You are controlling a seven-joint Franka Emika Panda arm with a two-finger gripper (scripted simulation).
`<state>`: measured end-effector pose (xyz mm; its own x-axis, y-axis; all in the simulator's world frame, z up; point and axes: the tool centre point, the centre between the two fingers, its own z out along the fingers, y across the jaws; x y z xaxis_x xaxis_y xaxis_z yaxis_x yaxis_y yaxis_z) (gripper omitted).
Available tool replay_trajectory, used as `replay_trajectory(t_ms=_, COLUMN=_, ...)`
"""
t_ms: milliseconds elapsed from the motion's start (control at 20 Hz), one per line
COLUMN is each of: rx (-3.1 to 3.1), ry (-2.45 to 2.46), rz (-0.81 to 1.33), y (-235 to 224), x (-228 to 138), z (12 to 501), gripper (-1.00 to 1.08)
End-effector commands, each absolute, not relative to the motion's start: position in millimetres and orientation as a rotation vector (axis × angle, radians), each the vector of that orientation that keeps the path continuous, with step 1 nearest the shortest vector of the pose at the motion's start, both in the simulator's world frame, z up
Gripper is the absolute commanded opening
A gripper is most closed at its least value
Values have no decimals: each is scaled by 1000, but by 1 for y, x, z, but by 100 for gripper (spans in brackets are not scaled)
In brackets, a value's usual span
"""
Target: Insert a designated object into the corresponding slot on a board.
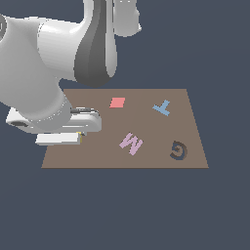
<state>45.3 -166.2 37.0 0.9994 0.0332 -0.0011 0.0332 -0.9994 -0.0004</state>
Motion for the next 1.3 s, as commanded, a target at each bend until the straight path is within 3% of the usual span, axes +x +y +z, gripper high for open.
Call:
replay_trajectory(t_ms=0, rx=-3139, ry=118, rz=0, y=-170, x=37, z=38, gripper=-100)
replay_trajectory(t_ms=600, rx=-3070, ry=665, rz=1, y=-174, x=5, z=40, gripper=-100)
replay_trajectory(t_ms=1250, rx=-3030, ry=828, rz=3, y=-172, x=-4, z=40, gripper=-100)
